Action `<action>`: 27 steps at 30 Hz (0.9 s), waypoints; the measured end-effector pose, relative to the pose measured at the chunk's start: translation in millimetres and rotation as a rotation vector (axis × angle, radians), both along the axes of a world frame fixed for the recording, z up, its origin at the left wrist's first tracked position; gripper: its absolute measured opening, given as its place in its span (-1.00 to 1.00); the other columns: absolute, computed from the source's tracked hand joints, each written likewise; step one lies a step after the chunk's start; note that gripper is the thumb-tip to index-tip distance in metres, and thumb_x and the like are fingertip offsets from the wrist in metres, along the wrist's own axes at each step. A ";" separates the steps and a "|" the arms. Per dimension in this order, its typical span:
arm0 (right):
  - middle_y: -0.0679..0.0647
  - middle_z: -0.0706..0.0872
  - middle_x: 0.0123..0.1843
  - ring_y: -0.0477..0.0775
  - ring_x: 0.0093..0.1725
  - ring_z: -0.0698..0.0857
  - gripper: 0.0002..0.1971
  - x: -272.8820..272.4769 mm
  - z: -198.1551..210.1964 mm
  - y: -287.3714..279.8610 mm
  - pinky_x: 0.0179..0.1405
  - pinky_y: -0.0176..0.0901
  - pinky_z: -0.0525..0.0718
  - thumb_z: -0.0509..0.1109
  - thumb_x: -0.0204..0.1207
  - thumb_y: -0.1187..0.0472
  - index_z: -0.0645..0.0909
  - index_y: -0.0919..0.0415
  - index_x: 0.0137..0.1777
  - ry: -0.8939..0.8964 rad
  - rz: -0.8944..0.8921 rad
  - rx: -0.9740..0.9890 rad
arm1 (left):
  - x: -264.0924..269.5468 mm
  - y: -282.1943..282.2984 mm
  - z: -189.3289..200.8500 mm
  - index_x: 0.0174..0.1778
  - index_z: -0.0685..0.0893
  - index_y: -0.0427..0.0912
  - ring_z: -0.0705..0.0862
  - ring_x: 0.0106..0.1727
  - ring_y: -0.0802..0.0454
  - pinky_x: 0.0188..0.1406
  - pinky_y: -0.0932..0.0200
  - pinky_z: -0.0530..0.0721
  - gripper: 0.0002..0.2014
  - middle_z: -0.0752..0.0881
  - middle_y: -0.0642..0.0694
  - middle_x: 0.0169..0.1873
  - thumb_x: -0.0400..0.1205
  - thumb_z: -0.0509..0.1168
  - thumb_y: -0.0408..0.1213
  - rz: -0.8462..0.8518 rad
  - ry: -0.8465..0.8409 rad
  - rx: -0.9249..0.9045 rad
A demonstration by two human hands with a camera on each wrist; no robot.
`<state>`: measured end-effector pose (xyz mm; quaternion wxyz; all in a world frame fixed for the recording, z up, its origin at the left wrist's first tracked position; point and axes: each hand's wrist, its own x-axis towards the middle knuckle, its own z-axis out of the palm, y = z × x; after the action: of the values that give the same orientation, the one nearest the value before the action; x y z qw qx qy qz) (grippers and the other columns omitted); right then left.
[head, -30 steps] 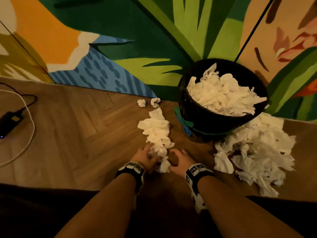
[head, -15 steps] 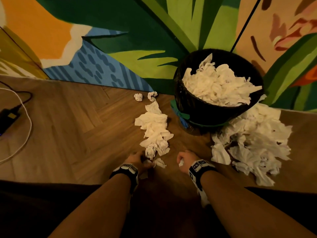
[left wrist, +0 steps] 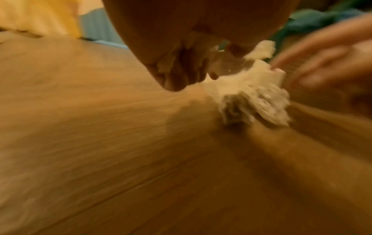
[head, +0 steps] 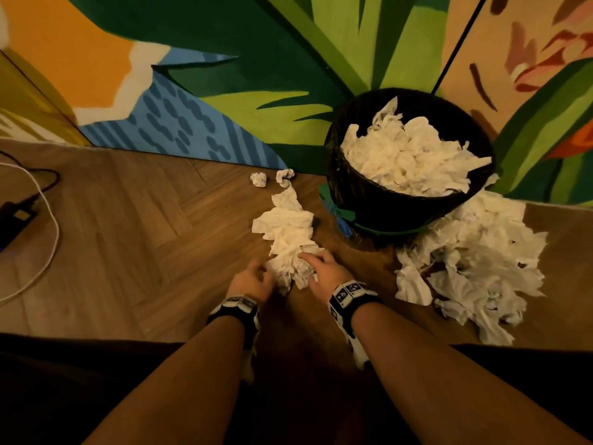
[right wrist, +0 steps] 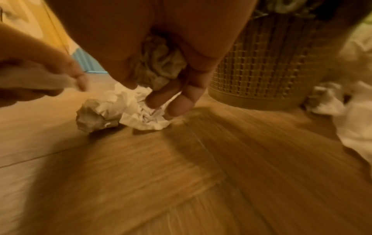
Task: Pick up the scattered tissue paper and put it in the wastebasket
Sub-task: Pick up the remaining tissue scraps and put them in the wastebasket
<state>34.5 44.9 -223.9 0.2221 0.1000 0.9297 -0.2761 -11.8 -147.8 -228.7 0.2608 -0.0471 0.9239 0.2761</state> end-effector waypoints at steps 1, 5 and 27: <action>-0.04 0.16 0.60 0.17 0.23 0.63 -0.44 -4.1 1.0 -2.5 0.20 -0.03 0.68 0.27 0.66 0.12 0.25 -0.34 0.59 -0.006 0.007 0.027 | 3.0 5.5 -0.9 0.30 0.47 0.09 0.70 0.01 -0.08 0.07 0.04 0.72 -0.72 0.69 -0.13 0.12 0.69 0.23 -0.03 -0.065 -0.046 0.011; 0.06 0.01 0.67 0.28 0.41 0.53 -0.42 -13.1 -1.9 -8.6 0.33 0.10 0.62 0.27 0.68 0.05 0.18 -0.29 0.63 -0.119 0.086 0.094 | 10.2 24.3 -13.6 0.60 0.22 0.26 0.54 0.43 -0.26 0.34 -0.03 0.60 -0.36 0.30 -0.21 0.54 0.62 0.34 0.09 -0.356 -0.165 -0.094; -0.05 0.80 -0.18 0.05 -0.21 0.75 -0.79 27.9 8.0 69.1 -0.10 0.01 0.80 0.33 0.59 -0.02 0.74 -0.24 0.13 0.230 -0.801 -0.401 | -25.3 45.0 44.6 -0.06 0.73 0.01 0.74 -0.13 -0.04 -0.09 0.08 0.74 -0.65 0.79 -0.06 -0.12 0.61 0.28 0.22 0.211 0.273 0.333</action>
<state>62.4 114.0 -215.9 0.0085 0.3752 0.7648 -0.5237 -37.1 -102.8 -184.1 0.1072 -0.0618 0.8822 0.4543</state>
